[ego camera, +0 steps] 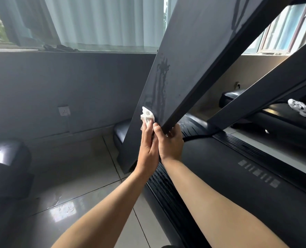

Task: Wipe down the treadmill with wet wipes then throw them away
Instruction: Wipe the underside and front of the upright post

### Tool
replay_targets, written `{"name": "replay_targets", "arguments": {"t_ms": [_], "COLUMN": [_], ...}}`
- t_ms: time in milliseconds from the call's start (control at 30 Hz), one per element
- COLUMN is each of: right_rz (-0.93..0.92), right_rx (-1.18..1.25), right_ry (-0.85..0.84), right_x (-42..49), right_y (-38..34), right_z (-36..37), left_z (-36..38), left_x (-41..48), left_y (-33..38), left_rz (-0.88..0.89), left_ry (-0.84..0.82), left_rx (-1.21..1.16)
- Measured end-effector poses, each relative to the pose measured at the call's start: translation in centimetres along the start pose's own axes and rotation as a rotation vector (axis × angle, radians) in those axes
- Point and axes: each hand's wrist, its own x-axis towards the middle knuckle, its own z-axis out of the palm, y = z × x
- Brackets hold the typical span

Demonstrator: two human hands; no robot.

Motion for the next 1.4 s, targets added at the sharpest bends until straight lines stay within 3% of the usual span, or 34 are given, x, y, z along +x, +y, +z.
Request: {"name": "replay_targets", "arguments": {"t_ms": [100, 367, 567, 700, 867, 1100, 1233, 1400], "right_rz": [0.013, 0.025, -0.065, -0.039, -0.011, 0.032, -0.055, -0.127], "right_rx": [0.045, 0.063, 0.17, 0.163, 0.153, 0.247, 0.196, 0.233], "right_ry": [-0.002, -0.146, -0.08, -0.025, -0.068, -0.106, -0.092, -0.029], "right_x": [-0.1, 0.5, 1.2, 1.0, 1.1, 0.6, 0.8, 1.5], "right_y": [-0.2, -0.3, -2.4, -2.3, -2.0, -3.2, -4.0, -5.4], "right_z": [0.1, -1.0, -0.2, 0.3, -0.2, -0.4, -0.7, -0.8], "left_z": [-0.6, -0.3, -0.8, -0.9, 0.3, 0.8, 0.0, -0.4], "left_x": [-0.1, 5.4, 9.7, 8.1, 1.9, 0.6, 2.6, 7.8], "left_y": [0.5, 0.6, 3.0, 2.3, 0.7, 0.7, 3.5, 4.6], "left_rz": [-0.041, -0.108, -0.214, -0.13, 0.008, -0.081, -0.018, -0.02], "left_ry": [0.096, 0.271, 0.191, 0.054, -0.045, -0.064, -0.136, -0.067], "left_rx": [-0.079, -0.012, -0.078, 0.116, 0.178, 0.107, 0.09, 0.125]}}
